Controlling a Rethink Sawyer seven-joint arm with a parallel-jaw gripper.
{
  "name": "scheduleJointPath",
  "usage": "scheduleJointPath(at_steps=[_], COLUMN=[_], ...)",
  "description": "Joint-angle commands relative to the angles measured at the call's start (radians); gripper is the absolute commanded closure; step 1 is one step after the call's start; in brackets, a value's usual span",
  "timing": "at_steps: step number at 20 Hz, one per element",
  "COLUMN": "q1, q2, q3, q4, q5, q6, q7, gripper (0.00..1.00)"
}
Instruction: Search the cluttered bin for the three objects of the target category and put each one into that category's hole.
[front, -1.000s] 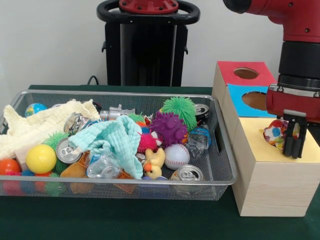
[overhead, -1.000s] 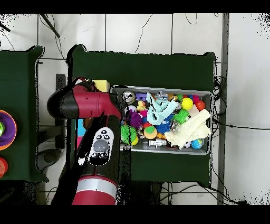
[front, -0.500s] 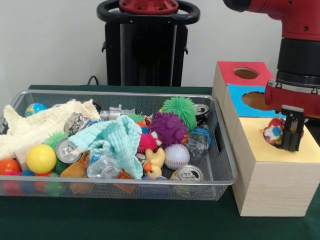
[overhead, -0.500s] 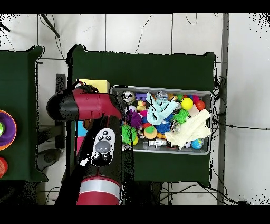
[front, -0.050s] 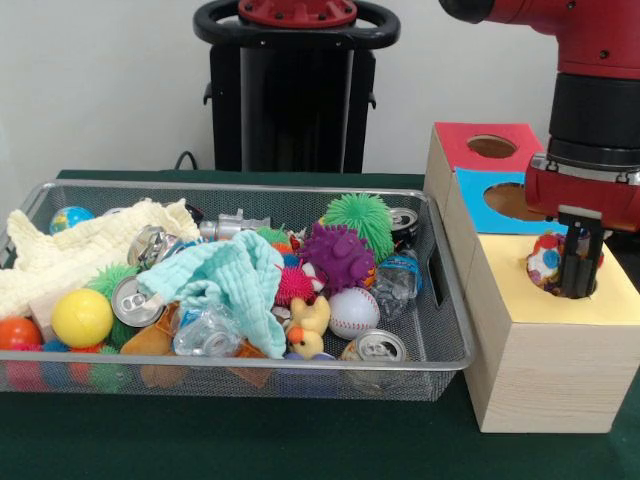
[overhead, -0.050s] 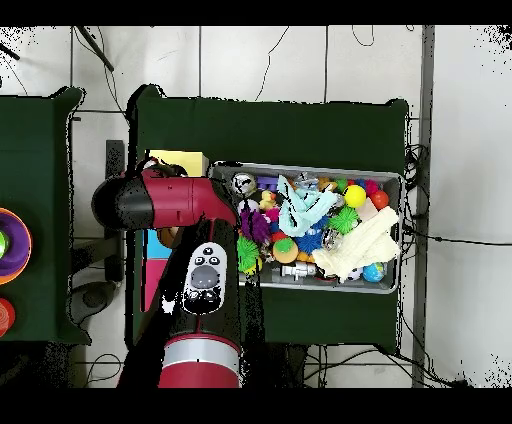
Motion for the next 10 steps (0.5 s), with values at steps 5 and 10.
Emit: scheduleJointPath(at_steps=[5, 10], q1=[-0.037, -0.037], q2=[-0.004, 0.01], q3=[0.124, 0.122], q4=[0.133, 0.125], q5=[-0.065, -0.08], q6=[0.215, 0.196], q7=[-0.084, -0.079], gripper=[1.0, 1.0])
